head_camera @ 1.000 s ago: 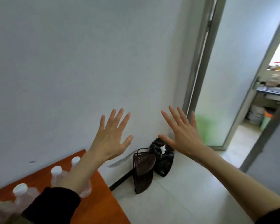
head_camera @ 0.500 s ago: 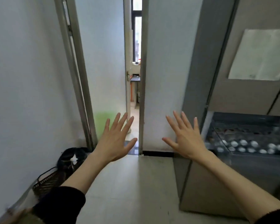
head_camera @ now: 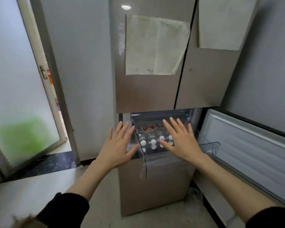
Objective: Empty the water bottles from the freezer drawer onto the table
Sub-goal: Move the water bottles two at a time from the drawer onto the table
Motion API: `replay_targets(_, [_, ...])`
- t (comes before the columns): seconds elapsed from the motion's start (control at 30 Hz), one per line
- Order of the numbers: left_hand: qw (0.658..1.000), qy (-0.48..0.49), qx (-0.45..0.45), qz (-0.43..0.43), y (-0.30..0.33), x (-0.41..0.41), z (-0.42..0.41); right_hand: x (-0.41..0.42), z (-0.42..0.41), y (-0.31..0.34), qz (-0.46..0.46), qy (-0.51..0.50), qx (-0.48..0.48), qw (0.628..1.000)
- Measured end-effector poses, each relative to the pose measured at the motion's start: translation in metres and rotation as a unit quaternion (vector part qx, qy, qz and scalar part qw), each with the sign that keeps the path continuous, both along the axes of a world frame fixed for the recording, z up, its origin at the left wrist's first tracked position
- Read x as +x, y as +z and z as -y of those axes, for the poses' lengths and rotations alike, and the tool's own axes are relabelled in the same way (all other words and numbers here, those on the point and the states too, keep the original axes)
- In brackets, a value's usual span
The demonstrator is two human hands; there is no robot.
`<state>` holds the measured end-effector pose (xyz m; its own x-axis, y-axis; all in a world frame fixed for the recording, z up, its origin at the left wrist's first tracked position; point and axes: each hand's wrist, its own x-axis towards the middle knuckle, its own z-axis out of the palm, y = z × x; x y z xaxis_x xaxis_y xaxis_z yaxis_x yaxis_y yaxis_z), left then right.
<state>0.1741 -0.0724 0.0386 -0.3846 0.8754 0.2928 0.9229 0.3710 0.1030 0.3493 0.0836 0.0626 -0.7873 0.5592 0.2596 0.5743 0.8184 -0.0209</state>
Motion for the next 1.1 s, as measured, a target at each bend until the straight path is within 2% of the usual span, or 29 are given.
replay_targets(0.13, [0.999,-0.014,-0.023,0.033,-0.018,0.003,-0.062,0.002,-0.049,-0.019,0.000,-0.005,-0.043,0.999])
replay_targets(0.23, [0.998,0.012,-0.034,0.052,-0.038,-0.004,-0.101,-0.010,-0.081,-0.039,-0.011,0.007,-0.092,0.996])
replay_targets(0.37, [0.995,0.054,-0.033,0.072,-0.071,-0.023,-0.148,-0.038,-0.119,-0.068,-0.013,0.022,-0.174,0.984])
replay_targets(0.43, [0.994,0.060,-0.004,0.091,-0.088,-0.031,-0.167,-0.056,-0.139,-0.083,-0.008,0.018,-0.205,0.979])
replay_targets(0.53, [0.986,0.058,0.024,0.156,-0.108,-0.037,-0.193,-0.086,-0.165,-0.106,-0.017,0.004,-0.266,0.964])
replay_targets(0.67, [0.953,0.104,0.014,0.283,-0.131,-0.050,-0.231,-0.123,-0.195,-0.141,-0.012,-0.044,-0.367,0.929])
replay_targets(0.77, [0.916,0.152,0.019,0.370,-0.143,-0.053,-0.249,-0.141,-0.215,-0.164,0.004,-0.102,-0.444,0.890])
replay_targets(0.87, [0.889,0.186,0.031,0.418,-0.157,-0.053,-0.265,-0.159,-0.224,-0.177,0.000,-0.127,-0.519,0.845])
replay_targets(0.93, [0.854,0.229,0.048,0.464,-0.164,-0.058,-0.275,-0.171,-0.226,-0.181,-0.020,-0.137,-0.594,0.793])
replay_targets(1.0, [0.810,0.284,0.067,0.509,-0.168,-0.063,-0.282,-0.180,-0.227,-0.183,-0.043,-0.154,-0.674,0.721])
replay_targets(1.03, [0.792,0.304,0.071,0.525,-0.169,-0.065,-0.284,-0.182,-0.228,-0.185,-0.050,-0.155,-0.699,0.696])
replay_targets(1.1, [0.767,0.331,0.077,0.544,-0.173,-0.067,-0.286,-0.184,-0.230,-0.190,-0.056,-0.151,-0.726,0.669])
